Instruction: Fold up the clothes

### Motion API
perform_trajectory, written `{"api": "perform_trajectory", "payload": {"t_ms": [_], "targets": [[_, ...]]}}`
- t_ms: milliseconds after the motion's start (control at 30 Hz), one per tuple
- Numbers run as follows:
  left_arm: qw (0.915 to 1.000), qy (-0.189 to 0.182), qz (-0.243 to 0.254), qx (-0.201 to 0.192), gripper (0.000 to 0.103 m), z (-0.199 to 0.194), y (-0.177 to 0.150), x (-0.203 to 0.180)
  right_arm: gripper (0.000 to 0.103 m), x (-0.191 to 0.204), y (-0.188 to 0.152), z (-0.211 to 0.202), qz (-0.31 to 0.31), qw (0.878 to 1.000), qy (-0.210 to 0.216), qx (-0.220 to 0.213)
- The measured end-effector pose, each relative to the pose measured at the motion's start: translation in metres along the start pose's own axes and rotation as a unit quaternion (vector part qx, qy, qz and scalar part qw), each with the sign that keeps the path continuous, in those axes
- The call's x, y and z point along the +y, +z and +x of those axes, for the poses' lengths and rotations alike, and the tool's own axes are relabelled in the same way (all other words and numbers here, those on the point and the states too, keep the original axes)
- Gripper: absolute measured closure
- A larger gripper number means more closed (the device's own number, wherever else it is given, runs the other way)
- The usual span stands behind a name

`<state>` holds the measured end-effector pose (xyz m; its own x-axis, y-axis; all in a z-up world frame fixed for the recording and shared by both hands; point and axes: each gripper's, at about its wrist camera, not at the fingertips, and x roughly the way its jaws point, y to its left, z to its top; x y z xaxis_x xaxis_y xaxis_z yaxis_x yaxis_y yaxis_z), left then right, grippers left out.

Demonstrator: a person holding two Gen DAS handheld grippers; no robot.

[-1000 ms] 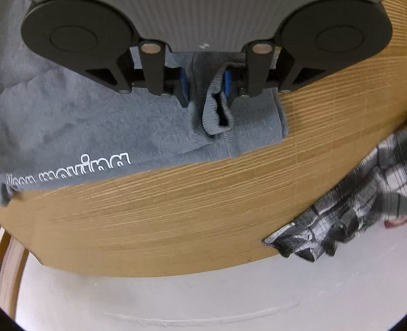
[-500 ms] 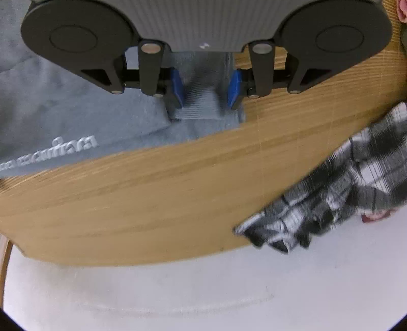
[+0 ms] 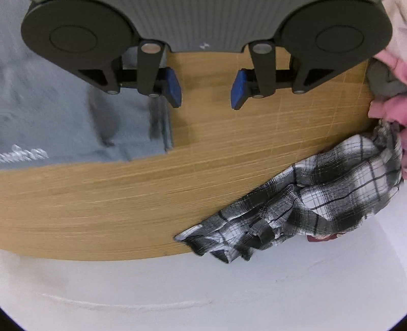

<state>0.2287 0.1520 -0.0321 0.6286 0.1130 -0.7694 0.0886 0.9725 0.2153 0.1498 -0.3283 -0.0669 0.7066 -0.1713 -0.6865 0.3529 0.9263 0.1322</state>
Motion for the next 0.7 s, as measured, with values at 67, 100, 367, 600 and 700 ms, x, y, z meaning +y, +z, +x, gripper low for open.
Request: {"api": "perform_trajectory", "payload": {"t_ms": [67,100,367,600,700], "targets": [[0.9998,-0.012,0.012,-0.006,0.052,-0.022,-0.012,-0.005,0.052,-0.010,-0.006,-0.023,0.016,1.000,0.016,-0.007],[0.9997,-0.015,0.018,-0.009,0.052,-0.033,-0.020,-0.009,0.050,-0.016,-0.012,-0.035,0.022,1.000,0.021,-0.009],[0.9977,-0.016,0.064,0.011,0.050,-0.088,-0.112,-0.046,0.050,-0.106,-0.088,-0.131,0.049,0.999,0.021,-0.003],[0.9965,0.014,0.082,0.012,0.048,-0.126,-0.168,-0.062,0.047,-0.179,-0.168,-0.182,0.083,0.994,0.068,0.024],[0.9959,0.025,0.086,0.015,0.048,-0.133,-0.183,-0.068,0.047,-0.185,-0.185,-0.180,0.072,0.992,0.104,0.031]]}}
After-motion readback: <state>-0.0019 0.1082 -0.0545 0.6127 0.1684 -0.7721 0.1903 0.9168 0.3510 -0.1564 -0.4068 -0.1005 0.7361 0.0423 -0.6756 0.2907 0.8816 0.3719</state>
